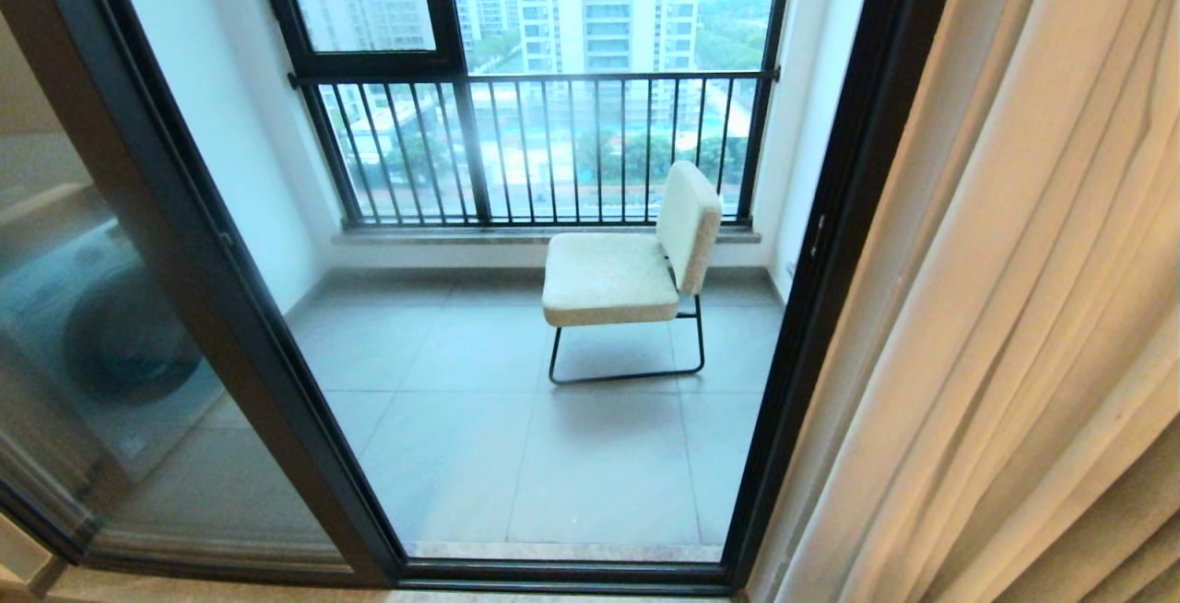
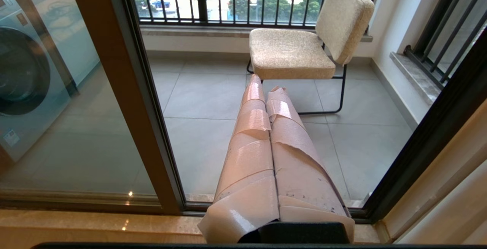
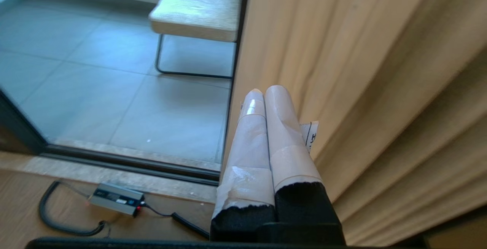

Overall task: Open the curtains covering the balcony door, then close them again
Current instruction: Pull the inner curtains open on both sides

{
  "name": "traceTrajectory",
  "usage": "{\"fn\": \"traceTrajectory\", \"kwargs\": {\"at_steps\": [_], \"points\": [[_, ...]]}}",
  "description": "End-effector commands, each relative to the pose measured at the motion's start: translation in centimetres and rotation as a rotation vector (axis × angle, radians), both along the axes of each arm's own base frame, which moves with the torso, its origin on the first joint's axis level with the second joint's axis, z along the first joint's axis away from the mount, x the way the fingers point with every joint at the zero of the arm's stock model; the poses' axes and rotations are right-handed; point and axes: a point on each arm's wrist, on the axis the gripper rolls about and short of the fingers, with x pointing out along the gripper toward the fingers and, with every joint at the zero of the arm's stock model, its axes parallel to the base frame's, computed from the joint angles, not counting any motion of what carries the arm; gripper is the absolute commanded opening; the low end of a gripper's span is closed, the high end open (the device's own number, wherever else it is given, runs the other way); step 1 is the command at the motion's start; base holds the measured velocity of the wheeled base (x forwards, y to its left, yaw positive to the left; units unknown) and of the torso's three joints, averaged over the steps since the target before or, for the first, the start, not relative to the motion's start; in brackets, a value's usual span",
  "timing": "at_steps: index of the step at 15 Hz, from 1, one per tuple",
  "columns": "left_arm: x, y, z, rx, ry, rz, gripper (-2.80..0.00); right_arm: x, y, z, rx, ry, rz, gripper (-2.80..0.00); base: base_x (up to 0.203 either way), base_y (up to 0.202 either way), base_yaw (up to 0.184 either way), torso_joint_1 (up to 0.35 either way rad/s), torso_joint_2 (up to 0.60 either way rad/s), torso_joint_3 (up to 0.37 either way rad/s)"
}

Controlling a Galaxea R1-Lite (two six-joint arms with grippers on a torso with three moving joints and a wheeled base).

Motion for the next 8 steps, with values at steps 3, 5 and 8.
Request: {"fn": "traceTrajectory", "kwargs": {"at_steps": [3,5,8], "points": [[0.0,0.0,0.0,-0.001,-0.001,0.0,-2.8,-1.4,-0.1,-1.0,-0.004,-0.065,0.031,-2.8,0.0,0.0,0.0,0.0,0.0,0.0],[0.0,0.0,0.0,-0.001,-0.001,0.001,-2.8,-2.4,-0.1,-1.9,-0.003,-0.098,0.025,-2.8,0.0,0.0,0.0,0.0,0.0,0.0],[0.0,0.0,0.0,-0.001,-0.001,0.0,-2.8,-2.5,-0.1,-2.1,0.017,-0.086,0.021,-2.8,0.0,0.0,0.0,0.0,0.0,0.0]]}}
